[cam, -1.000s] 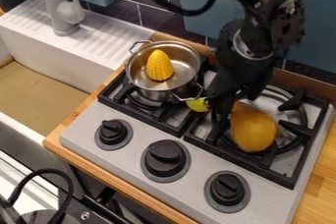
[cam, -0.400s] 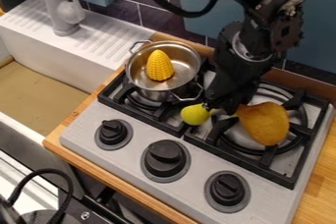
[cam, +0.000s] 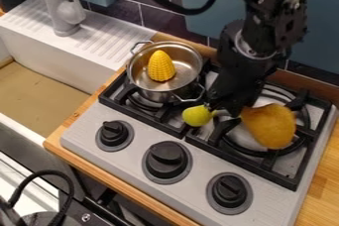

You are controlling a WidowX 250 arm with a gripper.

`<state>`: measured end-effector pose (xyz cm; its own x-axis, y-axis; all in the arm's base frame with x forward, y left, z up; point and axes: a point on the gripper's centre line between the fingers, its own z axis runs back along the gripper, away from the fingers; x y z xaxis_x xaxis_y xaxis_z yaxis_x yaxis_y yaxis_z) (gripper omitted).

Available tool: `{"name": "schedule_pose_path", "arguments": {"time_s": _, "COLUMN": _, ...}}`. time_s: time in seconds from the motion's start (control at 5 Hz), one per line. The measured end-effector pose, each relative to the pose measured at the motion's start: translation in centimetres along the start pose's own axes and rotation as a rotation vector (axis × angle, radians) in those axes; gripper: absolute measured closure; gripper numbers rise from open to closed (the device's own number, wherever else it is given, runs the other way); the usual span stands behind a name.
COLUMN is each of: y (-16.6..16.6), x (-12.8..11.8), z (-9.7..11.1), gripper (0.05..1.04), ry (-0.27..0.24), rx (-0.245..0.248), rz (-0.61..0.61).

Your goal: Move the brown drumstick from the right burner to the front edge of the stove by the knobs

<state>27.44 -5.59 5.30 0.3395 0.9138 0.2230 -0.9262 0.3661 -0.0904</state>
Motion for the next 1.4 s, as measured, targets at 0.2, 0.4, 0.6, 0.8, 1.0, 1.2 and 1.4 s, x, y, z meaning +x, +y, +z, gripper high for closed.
{"name": "schedule_pose_path", "arguments": {"time_s": 0.2, "y": -0.5, "x": 0.5, "z": 1.6, "gripper": 0.898, "ry": 0.051, "rx": -0.031, "rz": 0.03}}
{"name": "schedule_pose_path", "arguments": {"time_s": 0.4, "y": -0.4, "x": 1.0, "z": 2.9, "gripper": 0.898, "ry": 0.086, "rx": -0.051, "rz": 0.048}}
{"name": "schedule_pose_path", "arguments": {"time_s": 0.6, "y": 0.2, "x": 1.9, "z": 4.3, "gripper": 0.898, "ry": 0.091, "rx": -0.069, "rz": 0.041}}
{"name": "schedule_pose_path", "arguments": {"time_s": 0.8, "y": 1.5, "x": 2.4, "z": 4.1, "gripper": 0.898, "ry": 0.069, "rx": 0.007, "rz": 0.059}}
{"name": "schedule_pose_path", "arguments": {"time_s": 1.0, "y": 3.2, "x": 2.6, "z": 3.3, "gripper": 0.898, "ry": 0.053, "rx": 0.099, "rz": 0.199}}
{"name": "schedule_pose_path", "arguments": {"time_s": 1.2, "y": 5.3, "x": 2.1, "z": 2.0, "gripper": 0.898, "ry": -0.004, "rx": 0.131, "rz": 0.303}}
{"name": "schedule_pose_path", "arguments": {"time_s": 1.4, "y": 6.1, "x": 1.6, "z": 1.3, "gripper": 0.898, "ry": -0.023, "rx": 0.126, "rz": 0.356}}
